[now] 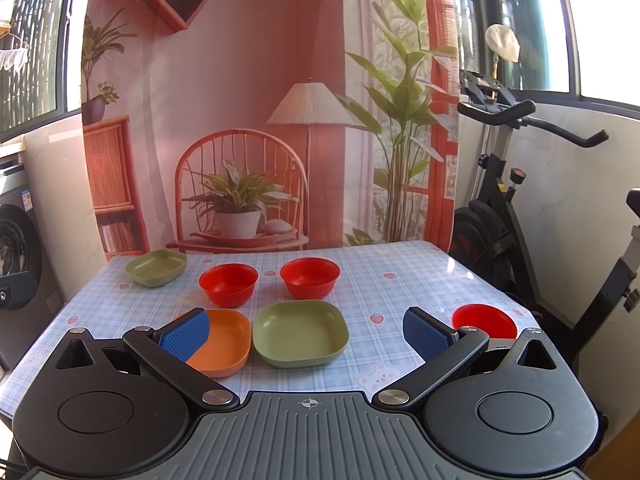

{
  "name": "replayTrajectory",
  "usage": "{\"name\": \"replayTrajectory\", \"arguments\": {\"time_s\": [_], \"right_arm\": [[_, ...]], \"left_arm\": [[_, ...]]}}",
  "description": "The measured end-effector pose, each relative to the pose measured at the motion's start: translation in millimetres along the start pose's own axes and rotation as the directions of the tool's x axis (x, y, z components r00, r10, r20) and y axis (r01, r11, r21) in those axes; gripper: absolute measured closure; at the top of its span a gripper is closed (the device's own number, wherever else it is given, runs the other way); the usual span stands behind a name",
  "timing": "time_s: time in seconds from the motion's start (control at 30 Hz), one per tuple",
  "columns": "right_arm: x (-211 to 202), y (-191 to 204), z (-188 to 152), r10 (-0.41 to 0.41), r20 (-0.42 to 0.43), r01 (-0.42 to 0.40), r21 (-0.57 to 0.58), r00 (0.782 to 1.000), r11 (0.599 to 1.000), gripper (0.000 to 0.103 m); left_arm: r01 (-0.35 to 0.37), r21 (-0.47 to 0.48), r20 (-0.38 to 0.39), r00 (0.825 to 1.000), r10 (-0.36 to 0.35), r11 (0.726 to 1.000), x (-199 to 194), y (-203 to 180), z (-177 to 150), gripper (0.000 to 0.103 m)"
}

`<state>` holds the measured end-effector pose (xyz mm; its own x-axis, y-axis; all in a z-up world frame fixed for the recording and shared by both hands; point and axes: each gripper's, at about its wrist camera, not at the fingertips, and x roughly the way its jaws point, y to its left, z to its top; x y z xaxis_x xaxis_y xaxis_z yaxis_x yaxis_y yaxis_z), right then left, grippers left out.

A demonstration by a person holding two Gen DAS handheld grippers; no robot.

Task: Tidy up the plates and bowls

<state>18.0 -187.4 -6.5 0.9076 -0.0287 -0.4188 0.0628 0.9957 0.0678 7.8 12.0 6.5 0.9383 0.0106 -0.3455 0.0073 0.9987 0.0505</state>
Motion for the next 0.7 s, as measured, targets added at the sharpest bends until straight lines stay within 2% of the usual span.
{"name": "replayTrajectory", "arguments": {"time_s": [0.13, 0.27, 0.5, 0.7], "right_arm": [[11.5, -3.6, 6.6, 0.015, 0.000, -0.015, 0.005, 1.000, 1.000, 0.000], [29.4, -8.6, 27.1, 0.033, 0.022, -0.034, 0.023, 0.999, 0.999, 0.000], [66.1, -0.7, 62.6, 0.074, 0.072, -0.074, -0.005, 0.995, 0.997, 0.000], [104.9, 16.9, 91.2, 0.105, 0.091, -0.103, -0.028, 0.990, 0.994, 0.000]], "left_arm": [[-0.011, -0.023, -0.014, 1.000, 0.010, 1.000, 15.0, 7.7, 9.2, 0.003], [-0.020, -0.004, -0.049, 0.999, 0.019, 1.000, 42.2, 12.3, 27.3, 0.003], [-0.025, -0.009, 0.001, 1.000, 0.025, 1.000, 78.3, 21.7, 62.0, 0.003], [-0.017, 0.000, 0.009, 1.000, 0.017, 1.000, 110.1, 23.1, 83.7, 0.004]]}}
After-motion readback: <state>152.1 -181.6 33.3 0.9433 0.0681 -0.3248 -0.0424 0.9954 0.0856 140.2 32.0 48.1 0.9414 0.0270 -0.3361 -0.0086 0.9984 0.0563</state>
